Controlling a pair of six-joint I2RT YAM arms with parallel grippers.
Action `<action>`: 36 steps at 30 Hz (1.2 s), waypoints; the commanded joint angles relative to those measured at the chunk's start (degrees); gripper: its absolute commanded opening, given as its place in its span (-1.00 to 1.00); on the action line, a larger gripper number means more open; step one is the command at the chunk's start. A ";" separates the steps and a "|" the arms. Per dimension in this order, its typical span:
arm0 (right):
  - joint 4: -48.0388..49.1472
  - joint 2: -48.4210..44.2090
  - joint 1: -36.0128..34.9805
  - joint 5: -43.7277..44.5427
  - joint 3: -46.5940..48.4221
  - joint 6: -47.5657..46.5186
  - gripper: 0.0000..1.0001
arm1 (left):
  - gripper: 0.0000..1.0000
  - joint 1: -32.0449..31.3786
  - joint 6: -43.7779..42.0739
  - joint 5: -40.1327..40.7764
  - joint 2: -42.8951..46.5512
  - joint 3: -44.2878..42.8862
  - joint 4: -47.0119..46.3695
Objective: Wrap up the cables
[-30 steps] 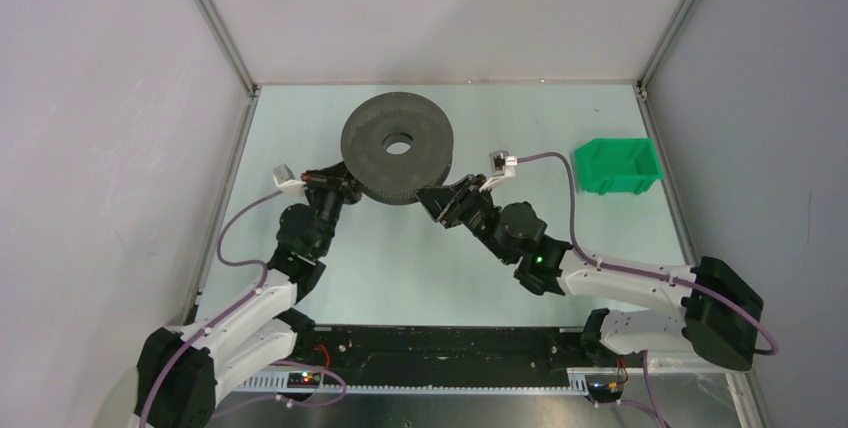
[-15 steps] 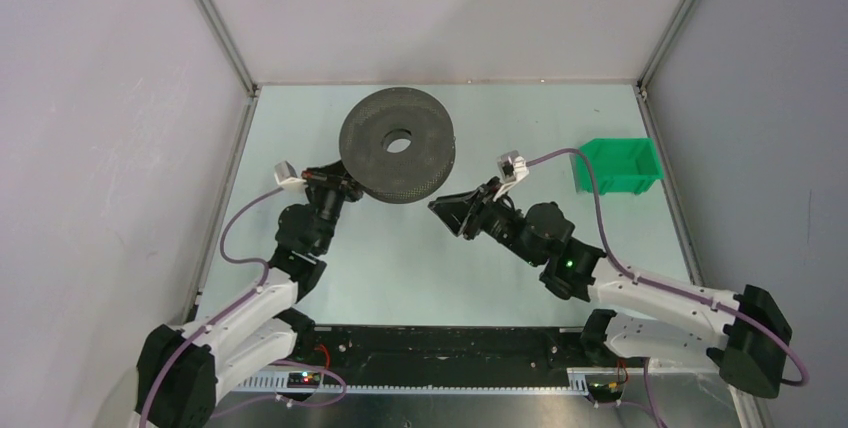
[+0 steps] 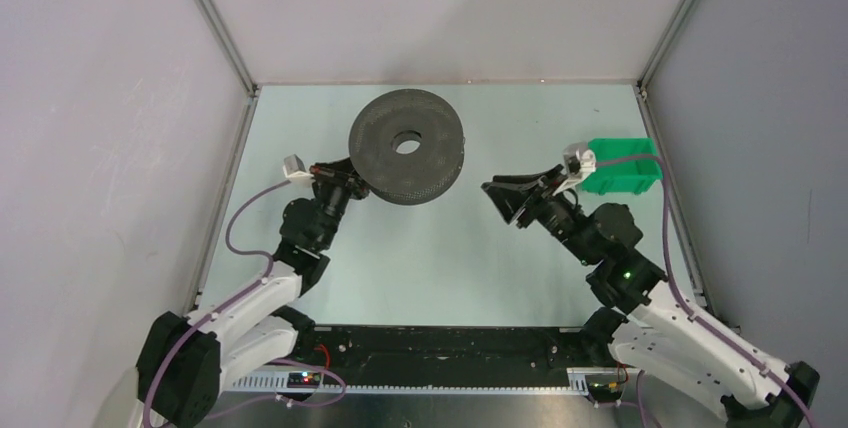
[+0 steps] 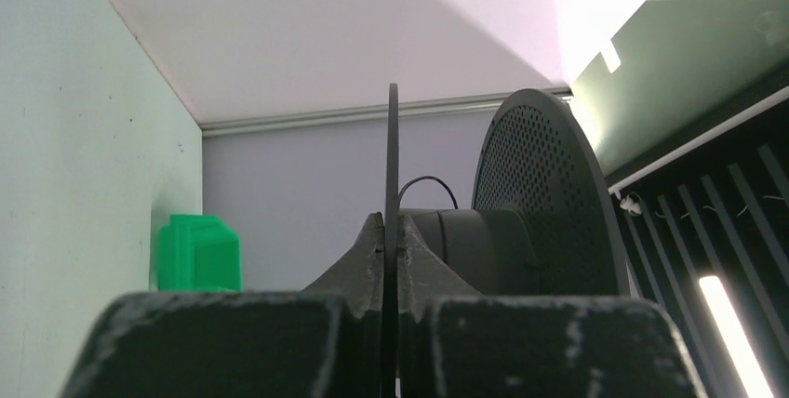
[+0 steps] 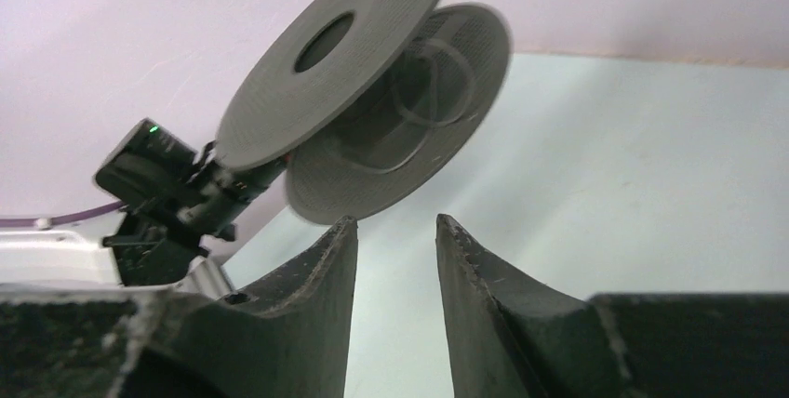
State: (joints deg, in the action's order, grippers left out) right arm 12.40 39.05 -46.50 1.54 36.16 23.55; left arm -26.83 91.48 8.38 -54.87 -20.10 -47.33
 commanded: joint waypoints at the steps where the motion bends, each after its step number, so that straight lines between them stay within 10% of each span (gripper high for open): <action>1: -0.76 0.38 8.90 -9.82 2.13 -2.97 -0.16 | -1.00 -0.40 0.87 -3.55 0.20 -3.71 -6.83; 13: 7.57 12.59 25.12 -37.37 7.18 2.04 -0.14 | -1.00 -0.33 0.24 -4.55 1.36 -2.58 -6.90; 36: 16.48 23.10 23.74 -37.06 13.30 3.41 -0.13 | -1.00 -0.38 0.36 -5.65 -1.18 -3.22 -9.05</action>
State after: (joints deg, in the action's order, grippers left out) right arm 25.67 60.62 -22.00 -35.40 45.60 27.22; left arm -26.89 91.02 3.60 -56.47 -20.29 -49.08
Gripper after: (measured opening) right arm 0.445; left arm 0.033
